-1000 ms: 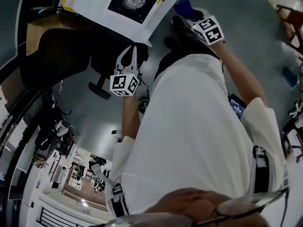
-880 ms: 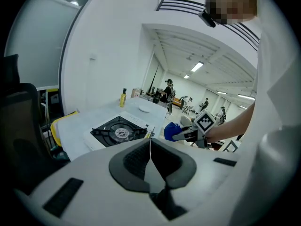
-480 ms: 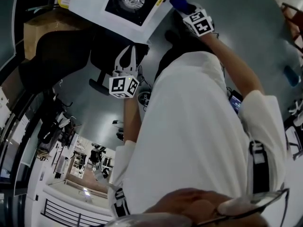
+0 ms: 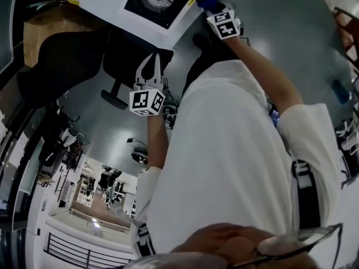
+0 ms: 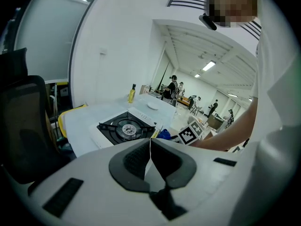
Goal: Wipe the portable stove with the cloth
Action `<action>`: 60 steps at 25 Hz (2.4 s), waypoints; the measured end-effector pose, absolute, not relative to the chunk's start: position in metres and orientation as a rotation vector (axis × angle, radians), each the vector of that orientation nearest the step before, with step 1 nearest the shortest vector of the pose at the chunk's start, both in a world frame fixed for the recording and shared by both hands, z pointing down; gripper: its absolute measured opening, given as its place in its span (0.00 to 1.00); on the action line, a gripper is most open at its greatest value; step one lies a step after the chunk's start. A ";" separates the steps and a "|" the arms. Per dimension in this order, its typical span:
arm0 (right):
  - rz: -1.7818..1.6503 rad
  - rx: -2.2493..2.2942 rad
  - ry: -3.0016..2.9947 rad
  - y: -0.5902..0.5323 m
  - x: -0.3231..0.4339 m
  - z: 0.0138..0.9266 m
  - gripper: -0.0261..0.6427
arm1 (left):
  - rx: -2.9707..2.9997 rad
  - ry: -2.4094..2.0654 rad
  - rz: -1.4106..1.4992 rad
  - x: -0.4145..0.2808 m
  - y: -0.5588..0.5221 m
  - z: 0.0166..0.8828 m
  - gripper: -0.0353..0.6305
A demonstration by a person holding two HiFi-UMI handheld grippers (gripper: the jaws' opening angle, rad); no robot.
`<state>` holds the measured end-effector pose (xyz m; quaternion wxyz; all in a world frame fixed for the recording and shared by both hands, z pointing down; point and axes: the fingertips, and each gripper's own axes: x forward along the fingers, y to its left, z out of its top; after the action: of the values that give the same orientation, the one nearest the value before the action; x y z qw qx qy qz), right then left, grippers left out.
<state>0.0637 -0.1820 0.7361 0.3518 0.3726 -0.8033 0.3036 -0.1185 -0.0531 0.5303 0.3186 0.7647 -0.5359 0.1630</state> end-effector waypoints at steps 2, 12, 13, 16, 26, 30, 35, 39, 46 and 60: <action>0.785 0.962 -2.078 -0.183 0.058 0.739 0.27 | 2.004 -1.420 0.421 -0.120 -0.051 0.532 0.11; 0.781 0.869 -2.088 -0.173 0.039 0.740 0.27 | 1.924 -1.502 0.392 -0.136 -0.026 0.534 0.11; 0.781 0.852 -2.086 -0.170 0.036 0.740 0.27 | 1.918 -1.510 0.387 -0.138 -0.024 0.534 0.11; 0.770 0.797 -2.087 -0.158 0.029 0.742 0.27 | 1.900 -1.532 0.373 -0.139 -0.017 0.535 0.11; 0.764 0.684 -2.115 -0.139 0.003 0.736 0.27 | 1.830 -1.609 0.336 -0.144 0.002 0.532 0.11; 0.753 0.612 -2.123 -0.127 -0.008 0.738 0.27 | 1.802 -1.637 0.321 -0.144 0.010 0.533 0.11; 0.750 0.537 -2.123 -0.113 -0.021 0.742 0.27 | 1.758 -1.681 0.296 -0.147 0.023 0.537 0.11; 0.747 0.471 -2.116 -0.099 -0.031 0.742 0.27 | 1.719 -1.713 0.275 -0.150 0.033 0.539 0.11; 0.740 0.356 -2.104 -0.074 -0.051 0.742 0.27 | 1.652 -1.774 0.234 -0.156 0.049 0.538 0.11; 0.708 0.071 -2.106 -0.026 -0.088 0.735 0.27 | 1.540 -1.892 0.167 -0.159 0.069 0.540 0.11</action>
<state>-0.0878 -0.0263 0.7348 0.4433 0.0287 -0.8493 0.2853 -0.1589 0.0693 0.5395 0.3411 0.5921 -0.7273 0.0642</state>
